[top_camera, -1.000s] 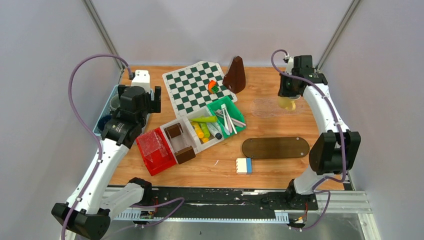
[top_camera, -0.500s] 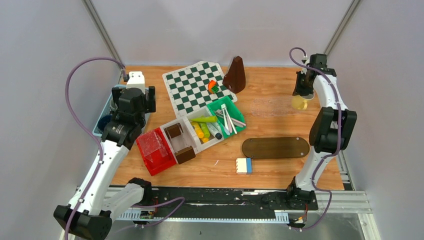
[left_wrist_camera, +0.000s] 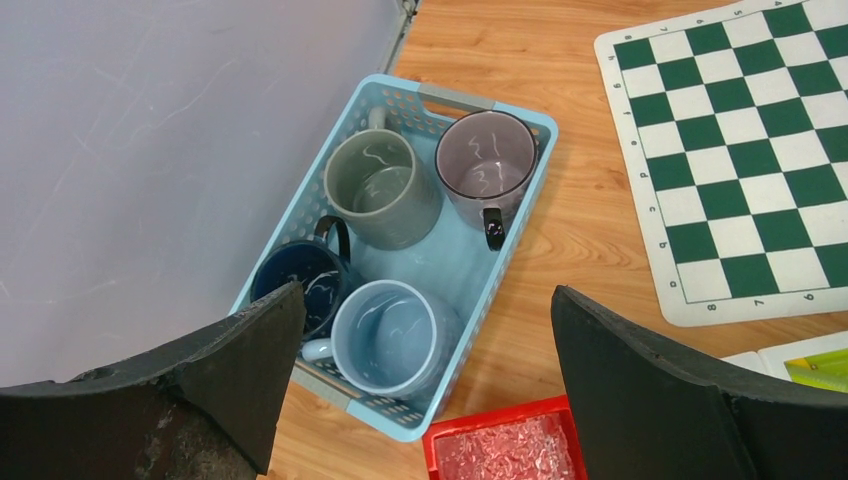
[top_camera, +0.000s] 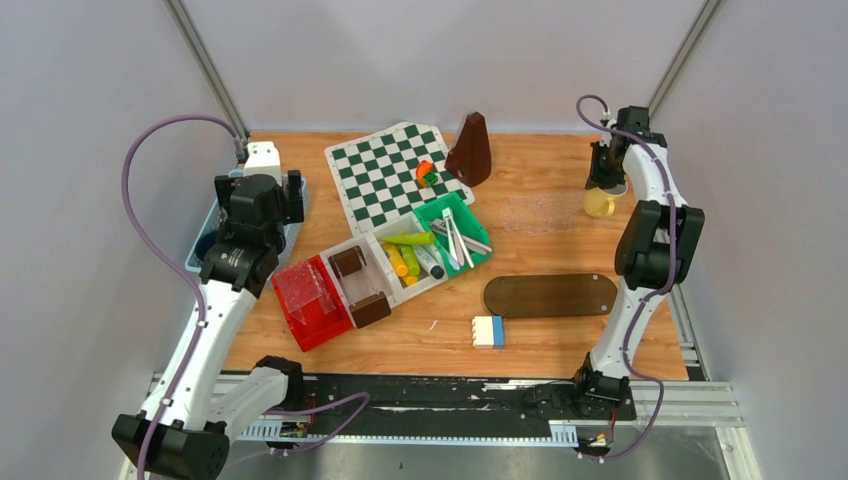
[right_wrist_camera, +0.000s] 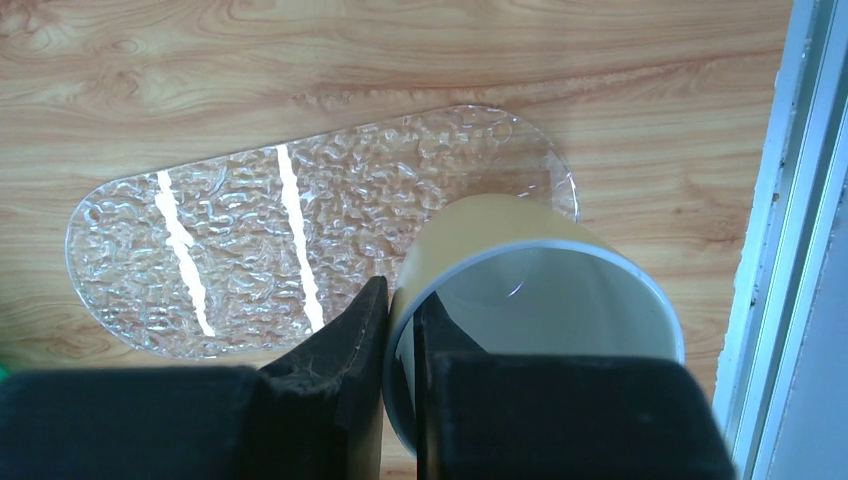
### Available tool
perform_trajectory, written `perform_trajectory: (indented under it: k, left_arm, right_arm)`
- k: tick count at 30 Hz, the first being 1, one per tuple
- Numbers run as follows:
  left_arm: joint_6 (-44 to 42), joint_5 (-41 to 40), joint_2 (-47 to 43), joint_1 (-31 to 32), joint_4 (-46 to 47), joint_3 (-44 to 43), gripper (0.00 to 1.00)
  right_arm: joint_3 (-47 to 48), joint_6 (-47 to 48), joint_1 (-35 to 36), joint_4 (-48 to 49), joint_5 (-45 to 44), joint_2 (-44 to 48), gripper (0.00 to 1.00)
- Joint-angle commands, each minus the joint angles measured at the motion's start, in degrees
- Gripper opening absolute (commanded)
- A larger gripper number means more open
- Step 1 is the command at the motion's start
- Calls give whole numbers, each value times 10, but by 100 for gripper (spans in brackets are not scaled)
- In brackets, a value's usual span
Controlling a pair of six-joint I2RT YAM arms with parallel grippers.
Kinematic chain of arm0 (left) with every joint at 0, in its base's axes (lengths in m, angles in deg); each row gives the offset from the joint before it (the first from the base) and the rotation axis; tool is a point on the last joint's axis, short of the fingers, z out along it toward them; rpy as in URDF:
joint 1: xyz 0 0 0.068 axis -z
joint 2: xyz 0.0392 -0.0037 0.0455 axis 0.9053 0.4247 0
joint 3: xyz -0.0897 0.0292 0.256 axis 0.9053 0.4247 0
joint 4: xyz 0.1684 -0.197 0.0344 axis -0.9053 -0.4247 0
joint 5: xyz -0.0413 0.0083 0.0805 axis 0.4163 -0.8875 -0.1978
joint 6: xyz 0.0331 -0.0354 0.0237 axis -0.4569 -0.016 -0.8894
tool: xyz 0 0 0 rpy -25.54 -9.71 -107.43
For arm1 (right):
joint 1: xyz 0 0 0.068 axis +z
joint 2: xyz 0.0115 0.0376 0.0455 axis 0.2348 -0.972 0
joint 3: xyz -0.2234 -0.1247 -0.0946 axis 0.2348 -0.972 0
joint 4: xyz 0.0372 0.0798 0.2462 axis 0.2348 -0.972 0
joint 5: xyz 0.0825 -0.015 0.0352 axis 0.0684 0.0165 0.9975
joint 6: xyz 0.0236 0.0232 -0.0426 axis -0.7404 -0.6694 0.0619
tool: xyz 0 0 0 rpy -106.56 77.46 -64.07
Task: Prepare toiletry sets of a toothbrush and toothpaste on the tray
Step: Place the cup on the tray.
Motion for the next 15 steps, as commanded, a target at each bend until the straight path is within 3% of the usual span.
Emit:
perform_trajectory:
  k: [1,15]
  left_arm:
    - [-3,6,-7,-9,30,3,99]
    - [-3,18,-12,-19,33,5,99]
  right_arm:
    - [41,20,0,21,-12,-4,0]
    - [-14,72,26,78,-56,-2,0]
